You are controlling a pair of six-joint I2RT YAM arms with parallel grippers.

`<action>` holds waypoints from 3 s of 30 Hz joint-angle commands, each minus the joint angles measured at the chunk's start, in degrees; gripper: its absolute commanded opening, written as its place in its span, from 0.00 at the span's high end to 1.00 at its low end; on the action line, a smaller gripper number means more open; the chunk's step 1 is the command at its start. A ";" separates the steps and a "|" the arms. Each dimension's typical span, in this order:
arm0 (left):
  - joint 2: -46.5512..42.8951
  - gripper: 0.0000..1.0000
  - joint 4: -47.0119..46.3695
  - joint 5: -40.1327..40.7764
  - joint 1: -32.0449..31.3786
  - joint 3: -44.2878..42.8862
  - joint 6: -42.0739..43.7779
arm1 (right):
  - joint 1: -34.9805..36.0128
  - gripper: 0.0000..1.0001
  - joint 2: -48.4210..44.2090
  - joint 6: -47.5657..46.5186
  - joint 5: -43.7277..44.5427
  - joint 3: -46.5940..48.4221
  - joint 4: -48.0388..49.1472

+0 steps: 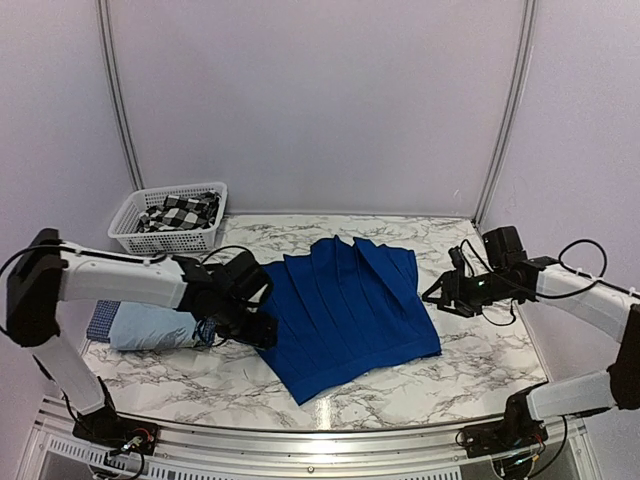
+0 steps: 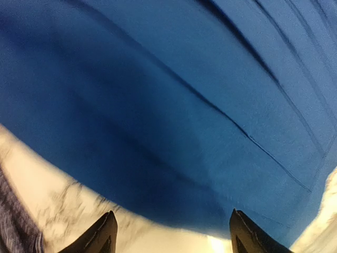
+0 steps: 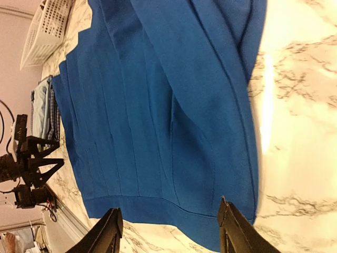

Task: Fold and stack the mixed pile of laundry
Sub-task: Pick up the flattened skirt from the center of the board, then flatten out the flattened skirt at the center of the board.

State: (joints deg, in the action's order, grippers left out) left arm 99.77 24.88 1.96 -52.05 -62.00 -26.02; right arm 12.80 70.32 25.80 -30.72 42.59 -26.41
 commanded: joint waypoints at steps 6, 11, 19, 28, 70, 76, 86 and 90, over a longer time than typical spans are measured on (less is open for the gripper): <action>-21.91 0.25 -17.27 -5.80 -2.89 22.77 -36.12 | -7.15 0.42 5.83 -8.34 -0.89 -3.89 -5.54; -20.10 0.31 -20.63 -5.22 -6.16 25.97 -41.27 | -7.15 0.50 8.57 -9.13 -2.01 -5.35 -3.75; -4.53 0.41 -22.63 -5.11 -1.78 18.72 -37.37 | -7.07 0.65 9.96 -6.27 -4.21 -8.08 -1.31; 4.58 0.57 -25.14 -9.88 7.04 9.88 -31.36 | -7.09 1.00 1.12 1.05 -10.41 -13.26 3.01; -19.33 1.00 4.30 -0.54 -1.65 -37.33 -14.69 | -7.14 1.00 0.27 16.12 -15.00 52.35 -2.82; -19.44 1.00 4.10 -0.53 1.92 -38.99 -17.79 | -7.10 1.00 -0.09 22.47 -15.00 50.34 2.56; 1.26 1.00 -1.94 -14.18 19.54 -53.30 -16.26 | -7.38 1.00 20.15 25.62 -13.08 56.26 15.33; 12.36 1.00 -1.82 -18.28 23.01 -74.10 -16.91 | -7.47 1.00 33.53 25.64 -14.52 80.33 11.22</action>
State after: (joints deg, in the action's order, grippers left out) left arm 107.98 27.49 -11.44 -32.01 -120.03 -43.88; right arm 5.76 97.67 50.43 -45.52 102.35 -19.59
